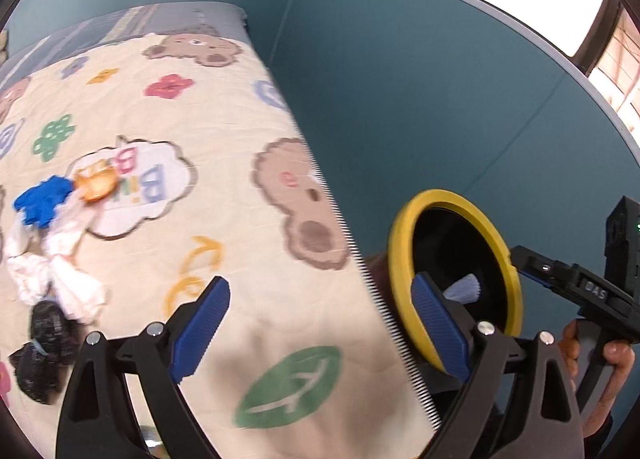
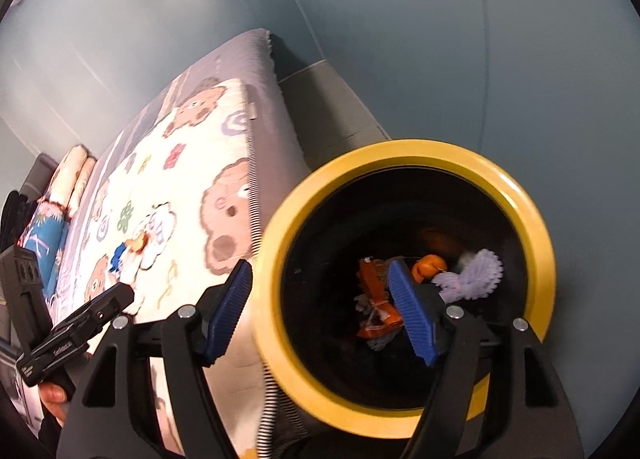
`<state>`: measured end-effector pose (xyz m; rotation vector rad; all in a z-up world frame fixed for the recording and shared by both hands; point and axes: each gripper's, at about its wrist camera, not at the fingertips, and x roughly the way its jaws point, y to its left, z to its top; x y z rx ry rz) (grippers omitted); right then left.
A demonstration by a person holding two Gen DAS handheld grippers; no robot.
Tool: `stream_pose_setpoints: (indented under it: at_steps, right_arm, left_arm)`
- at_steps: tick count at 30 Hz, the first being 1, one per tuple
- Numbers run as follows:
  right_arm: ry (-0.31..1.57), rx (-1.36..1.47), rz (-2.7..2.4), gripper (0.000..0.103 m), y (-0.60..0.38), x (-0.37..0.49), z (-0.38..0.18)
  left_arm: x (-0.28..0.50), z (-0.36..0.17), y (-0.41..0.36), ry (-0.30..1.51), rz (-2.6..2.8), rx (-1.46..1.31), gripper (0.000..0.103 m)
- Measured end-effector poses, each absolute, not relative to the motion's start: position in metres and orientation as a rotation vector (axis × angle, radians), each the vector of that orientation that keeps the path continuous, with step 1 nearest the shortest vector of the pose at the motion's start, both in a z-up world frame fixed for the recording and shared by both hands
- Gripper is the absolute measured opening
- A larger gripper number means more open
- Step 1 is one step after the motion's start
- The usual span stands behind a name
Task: Collect trash
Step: 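Move both open tools back over the black bag and green packet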
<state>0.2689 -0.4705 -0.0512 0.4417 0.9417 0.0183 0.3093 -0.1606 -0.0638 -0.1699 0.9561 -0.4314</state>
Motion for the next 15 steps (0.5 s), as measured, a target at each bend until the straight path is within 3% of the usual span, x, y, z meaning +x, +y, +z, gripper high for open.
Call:
stream_pose_setpoints:
  at_steps: [15]
  right_arm:
    - [0.971,0.345,0.207,0.069,-0.37,0.27,-0.026]
  left_arm:
    - [0.294,-0.061,-0.042,0.939,-0.251,-0.142,0.089]
